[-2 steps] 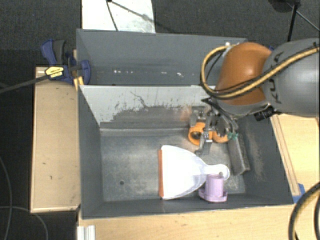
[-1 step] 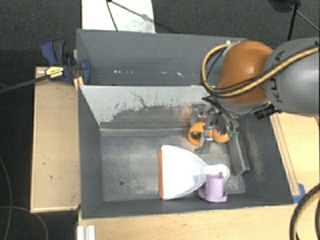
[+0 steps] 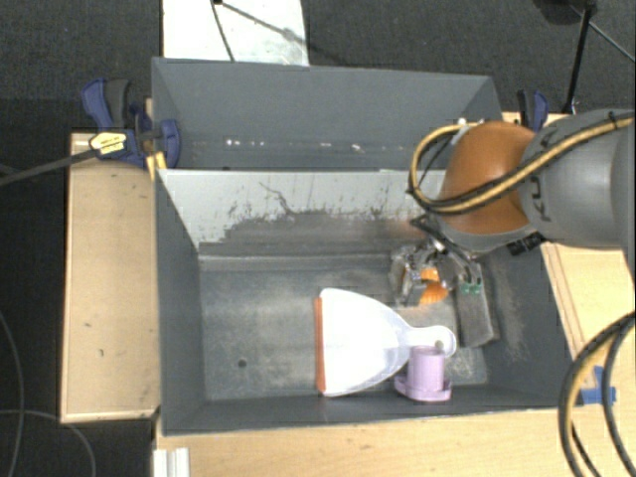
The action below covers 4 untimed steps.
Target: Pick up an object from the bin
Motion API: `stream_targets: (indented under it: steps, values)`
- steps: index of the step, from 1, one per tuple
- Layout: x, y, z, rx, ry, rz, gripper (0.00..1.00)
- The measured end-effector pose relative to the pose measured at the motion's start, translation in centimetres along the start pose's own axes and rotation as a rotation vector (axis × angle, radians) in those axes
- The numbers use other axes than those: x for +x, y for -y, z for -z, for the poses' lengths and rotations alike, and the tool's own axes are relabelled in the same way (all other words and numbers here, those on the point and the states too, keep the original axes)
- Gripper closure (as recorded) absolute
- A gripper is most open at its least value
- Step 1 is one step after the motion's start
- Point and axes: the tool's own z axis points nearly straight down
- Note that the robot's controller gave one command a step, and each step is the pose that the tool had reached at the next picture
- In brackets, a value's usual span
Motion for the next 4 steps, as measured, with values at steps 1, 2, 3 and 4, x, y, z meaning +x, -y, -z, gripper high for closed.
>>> stream_targets:
  steps: [1,2,3,4]
  values:
    - [0.0,0.0,0.0,0.0,0.0,-0.001,0.0]
    - [0.0,0.0,0.0,-0.001,0.001,-0.001,1.0]
    - [0.0,0.0,0.0,-0.001,0.001,-0.001,1.0]
    - [2.2,-0.7,19.5,0.002,0.008,0.077,1.0]
